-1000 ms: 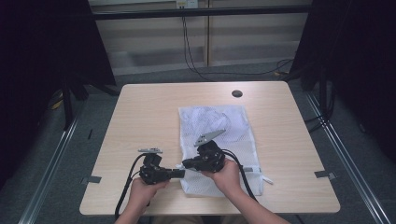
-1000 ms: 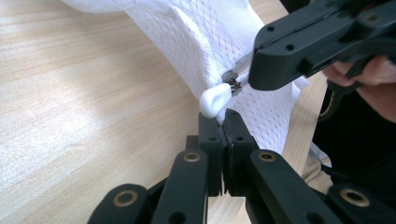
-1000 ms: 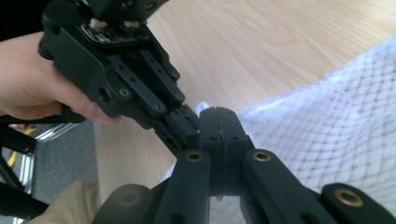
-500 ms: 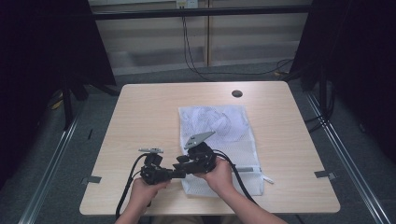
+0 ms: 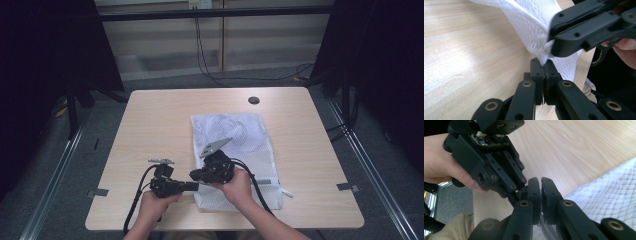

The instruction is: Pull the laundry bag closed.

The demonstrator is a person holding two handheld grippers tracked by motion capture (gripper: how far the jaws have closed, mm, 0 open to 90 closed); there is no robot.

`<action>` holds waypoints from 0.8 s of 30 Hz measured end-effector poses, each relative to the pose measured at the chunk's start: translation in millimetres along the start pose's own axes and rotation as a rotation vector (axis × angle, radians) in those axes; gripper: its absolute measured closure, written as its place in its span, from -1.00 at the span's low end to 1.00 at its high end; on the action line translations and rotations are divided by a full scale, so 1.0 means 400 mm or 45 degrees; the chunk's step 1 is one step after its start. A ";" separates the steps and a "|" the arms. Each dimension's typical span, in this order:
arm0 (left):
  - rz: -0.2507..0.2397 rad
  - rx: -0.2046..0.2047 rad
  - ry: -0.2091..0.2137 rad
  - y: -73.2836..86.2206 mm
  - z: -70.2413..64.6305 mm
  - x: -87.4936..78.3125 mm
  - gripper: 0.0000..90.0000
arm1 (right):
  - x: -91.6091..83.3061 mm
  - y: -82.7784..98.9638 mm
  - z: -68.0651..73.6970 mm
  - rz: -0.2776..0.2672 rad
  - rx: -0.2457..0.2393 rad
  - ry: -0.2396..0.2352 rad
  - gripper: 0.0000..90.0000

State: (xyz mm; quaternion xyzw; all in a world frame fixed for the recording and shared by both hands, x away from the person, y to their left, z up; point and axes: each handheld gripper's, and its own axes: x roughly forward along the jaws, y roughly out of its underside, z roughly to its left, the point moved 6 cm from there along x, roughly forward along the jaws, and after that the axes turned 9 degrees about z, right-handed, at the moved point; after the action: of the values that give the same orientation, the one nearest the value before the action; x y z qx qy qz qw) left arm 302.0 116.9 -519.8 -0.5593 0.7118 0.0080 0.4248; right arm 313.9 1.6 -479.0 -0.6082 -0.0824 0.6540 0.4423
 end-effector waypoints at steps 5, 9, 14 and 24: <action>-0.005 -0.015 0.016 -0.002 0.001 0.000 0.97 | -0.009 0.005 0.002 -0.020 -0.001 -0.001 0.91; -0.006 -0.014 0.017 -0.003 -0.001 0.000 0.97 | -0.015 0.008 0.002 -0.027 0.005 -0.006 0.91; -0.020 -0.041 0.016 -0.003 0.001 -0.002 0.98 | -0.017 0.009 0.008 -0.026 -0.013 -0.006 0.92; -0.078 -0.073 -0.007 -0.008 0.014 -0.025 0.98 | -0.022 0.041 0.015 0.037 -0.049 0.010 1.00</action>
State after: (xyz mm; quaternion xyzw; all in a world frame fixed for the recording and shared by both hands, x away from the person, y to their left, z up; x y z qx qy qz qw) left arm 308.0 126.2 -515.7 -0.5927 0.6927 0.0172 0.4106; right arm 299.7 -11.6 -481.6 -0.6202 -0.0845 0.6562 0.4214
